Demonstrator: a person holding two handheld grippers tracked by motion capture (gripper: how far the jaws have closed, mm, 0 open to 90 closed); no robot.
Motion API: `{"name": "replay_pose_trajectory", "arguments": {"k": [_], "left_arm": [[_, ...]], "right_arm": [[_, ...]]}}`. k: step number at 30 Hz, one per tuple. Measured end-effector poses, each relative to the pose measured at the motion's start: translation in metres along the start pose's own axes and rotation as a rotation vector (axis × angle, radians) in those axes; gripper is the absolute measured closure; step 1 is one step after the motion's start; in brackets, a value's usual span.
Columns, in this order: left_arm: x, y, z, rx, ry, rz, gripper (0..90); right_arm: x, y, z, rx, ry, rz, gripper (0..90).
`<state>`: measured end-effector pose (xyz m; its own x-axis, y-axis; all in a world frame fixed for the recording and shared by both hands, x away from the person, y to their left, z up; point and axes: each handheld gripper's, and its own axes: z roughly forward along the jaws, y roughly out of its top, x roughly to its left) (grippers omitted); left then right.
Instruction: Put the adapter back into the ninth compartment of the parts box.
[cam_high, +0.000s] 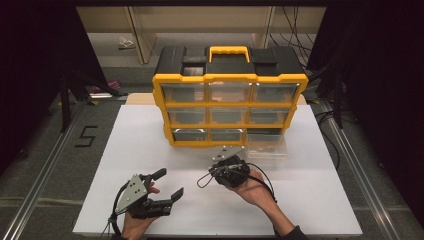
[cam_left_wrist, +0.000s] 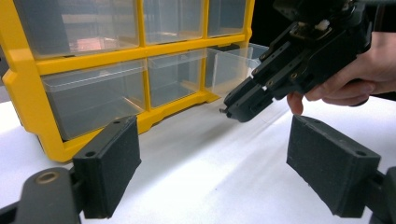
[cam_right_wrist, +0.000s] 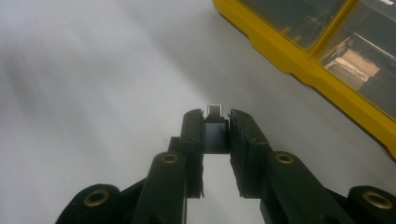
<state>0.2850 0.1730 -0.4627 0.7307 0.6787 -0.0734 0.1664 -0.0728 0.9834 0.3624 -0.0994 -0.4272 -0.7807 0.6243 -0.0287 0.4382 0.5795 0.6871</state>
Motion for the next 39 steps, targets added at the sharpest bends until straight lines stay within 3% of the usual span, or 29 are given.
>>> {"name": "replay_pose_trajectory", "arguments": {"k": [10, 39], "left_arm": [[-0.001, 0.001, -0.001, -0.006, -0.003, 0.005, 16.9], [-0.001, 0.001, 0.0, -0.004, -0.006, 0.006, 16.9]], "right_arm": [[-0.003, 0.001, -0.007, -0.039, -0.009, 0.009, 76.4], [-0.051, -0.001, -0.062, -0.182, -0.1, 0.112, 76.5]]}}
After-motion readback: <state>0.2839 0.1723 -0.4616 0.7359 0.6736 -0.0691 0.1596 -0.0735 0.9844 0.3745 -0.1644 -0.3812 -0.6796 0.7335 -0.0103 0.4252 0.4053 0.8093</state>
